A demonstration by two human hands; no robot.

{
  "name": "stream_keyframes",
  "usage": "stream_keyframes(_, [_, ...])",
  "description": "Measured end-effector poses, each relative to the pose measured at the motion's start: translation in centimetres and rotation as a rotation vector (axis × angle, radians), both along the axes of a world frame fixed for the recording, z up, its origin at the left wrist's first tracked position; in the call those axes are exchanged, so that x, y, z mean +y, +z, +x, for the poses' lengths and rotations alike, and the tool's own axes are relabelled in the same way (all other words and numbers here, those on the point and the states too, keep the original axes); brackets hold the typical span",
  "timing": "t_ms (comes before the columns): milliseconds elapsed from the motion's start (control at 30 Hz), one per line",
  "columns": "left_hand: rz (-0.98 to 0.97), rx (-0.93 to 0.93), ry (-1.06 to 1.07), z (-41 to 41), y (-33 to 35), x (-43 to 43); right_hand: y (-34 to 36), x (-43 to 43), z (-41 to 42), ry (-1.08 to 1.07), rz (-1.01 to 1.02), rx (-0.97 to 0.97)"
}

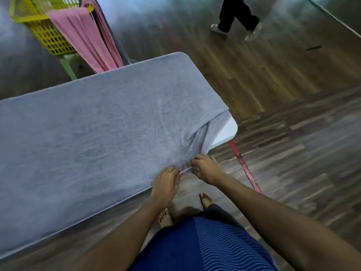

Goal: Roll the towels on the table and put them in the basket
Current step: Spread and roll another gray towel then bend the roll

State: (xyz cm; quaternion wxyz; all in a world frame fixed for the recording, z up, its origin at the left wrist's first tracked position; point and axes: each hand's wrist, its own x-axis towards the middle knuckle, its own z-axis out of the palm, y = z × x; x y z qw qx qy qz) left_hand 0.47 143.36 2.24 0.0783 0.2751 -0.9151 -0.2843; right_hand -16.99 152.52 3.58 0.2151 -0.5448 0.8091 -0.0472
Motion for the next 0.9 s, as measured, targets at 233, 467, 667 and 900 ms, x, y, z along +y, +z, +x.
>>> stream_keyframes(233, [-0.007, -0.036, 0.136, 0.2, -0.3, 1.5, -1.0, 0.2, -7.6, 0.1, 0.035, 0.078])
stream_keyframes(467, [-0.056, -0.17, 0.356, -3.2, -1.0, 4.4, -0.1, 2.1, -12.8, 0.254, -0.055, -0.054])
stream_keyframes(667, [-0.005, -0.041, 0.27, -13.8, 0.5, 7.3, -0.1, 3.2, -13.5, 0.293, -0.222, -0.148])
stream_keyframes(900, [0.027, -0.008, 0.29, -14.5, 1.6, 7.8, -2.0, 4.4, -18.0, 0.205, -0.051, -0.058])
